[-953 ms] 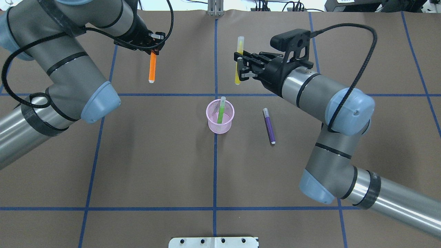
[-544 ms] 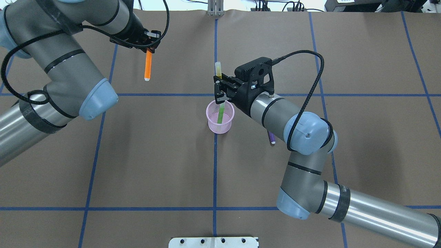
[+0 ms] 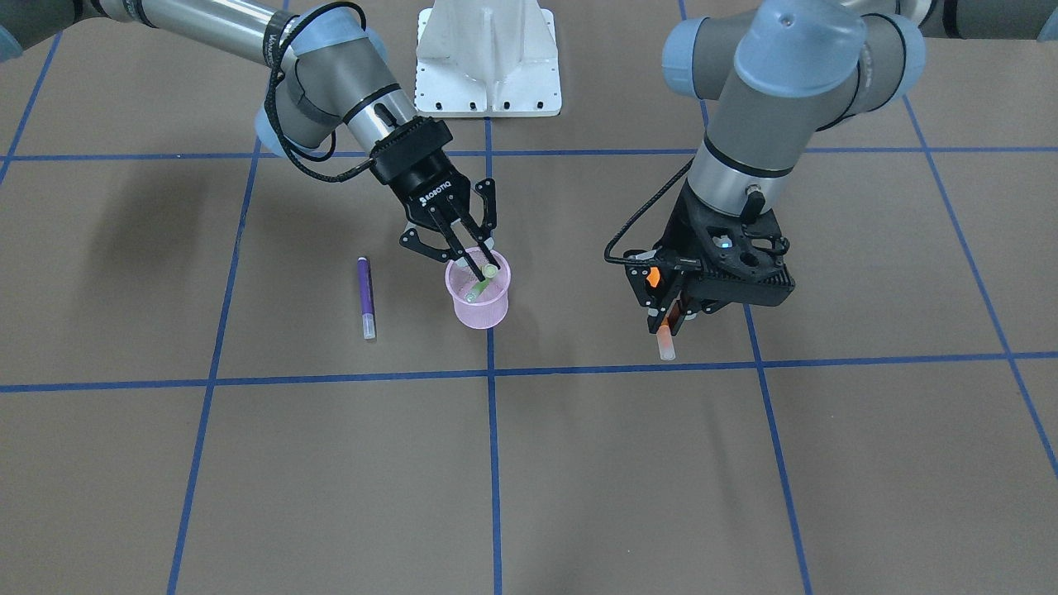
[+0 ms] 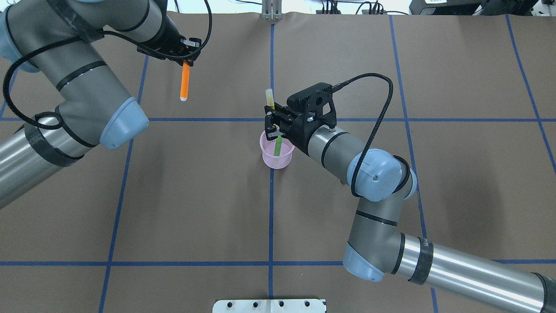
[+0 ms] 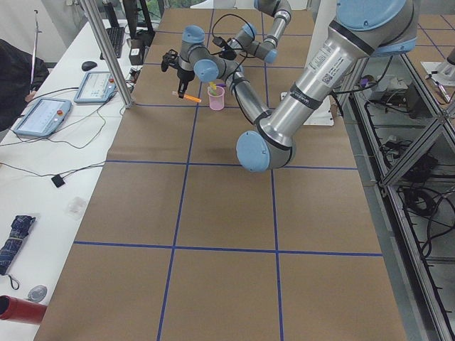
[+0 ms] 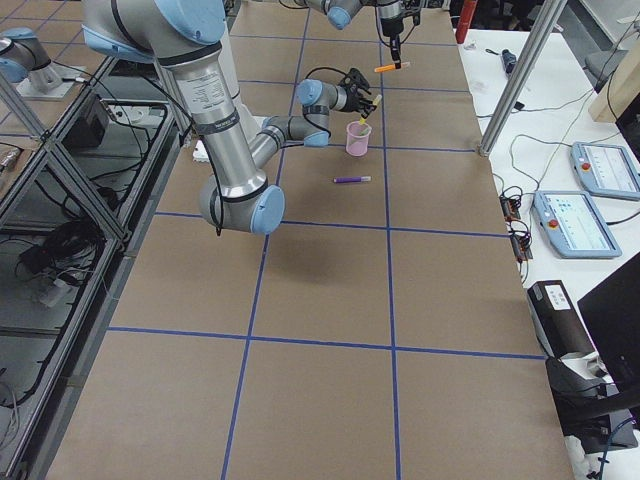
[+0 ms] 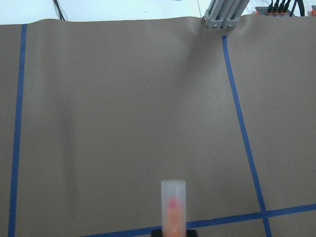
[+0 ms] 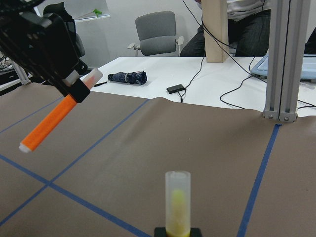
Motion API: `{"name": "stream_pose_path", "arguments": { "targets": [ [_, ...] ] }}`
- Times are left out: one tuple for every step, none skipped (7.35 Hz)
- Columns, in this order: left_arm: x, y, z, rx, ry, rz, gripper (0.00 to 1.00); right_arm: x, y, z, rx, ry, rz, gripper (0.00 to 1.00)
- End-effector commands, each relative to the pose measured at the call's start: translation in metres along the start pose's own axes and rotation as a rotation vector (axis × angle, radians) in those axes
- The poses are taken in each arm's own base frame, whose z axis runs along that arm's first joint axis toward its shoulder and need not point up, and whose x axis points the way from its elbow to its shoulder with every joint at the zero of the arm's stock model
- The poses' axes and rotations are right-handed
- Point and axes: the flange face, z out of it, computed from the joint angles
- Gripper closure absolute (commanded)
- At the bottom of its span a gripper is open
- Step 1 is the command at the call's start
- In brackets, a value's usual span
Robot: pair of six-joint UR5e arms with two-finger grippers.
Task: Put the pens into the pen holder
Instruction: 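Lower the yellow marker into the pink cup with the right gripper and release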
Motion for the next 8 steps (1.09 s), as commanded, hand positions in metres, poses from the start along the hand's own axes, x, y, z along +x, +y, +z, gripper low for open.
{"name": "stream_pose_path", "arguments": {
  "targets": [
    [-0.001, -0.001, 0.002, -0.002, -0.003, -0.001, 1.0, 0.005, 0.028, 0.012, 0.015, 0.008, 0.002, 1.0],
    [0.0, 0.0, 0.003, -0.003, -0.002, 0.0, 1.0, 0.009, 0.036, 0.016, 0.015, 0.007, 0.002, 1.0],
    [0.0, 0.0, 0.003, -0.003, -0.002, 0.0, 1.0, 0.007, 0.034, 0.016, 0.016, 0.003, 0.005, 0.78],
    [-0.001, -0.001, 0.002, -0.003, -0.004, -0.002, 1.0, 0.003, 0.036, 0.015, 0.017, -0.002, 0.01, 0.05],
    [0.0, -0.001, 0.002, -0.003, -0.004, -0.003, 1.0, 0.002, 0.033, 0.011, 0.02, -0.012, 0.016, 0.01],
    [0.0, -0.002, 0.0, 0.0, -0.001, -0.004, 1.0, -0.004, 0.023, 0.0, 0.026, -0.037, 0.019, 0.01],
    [-0.005, -0.006, -0.003, 0.006, -0.006, -0.01, 1.0, -0.013, 0.011, -0.009, 0.014, -0.071, 0.031, 0.01],
    [-0.004, -0.009, -0.007, 0.013, -0.003, -0.011, 1.0, -0.02, -0.008, -0.02, 0.024, -0.075, 0.042, 0.01]
  ]
}}
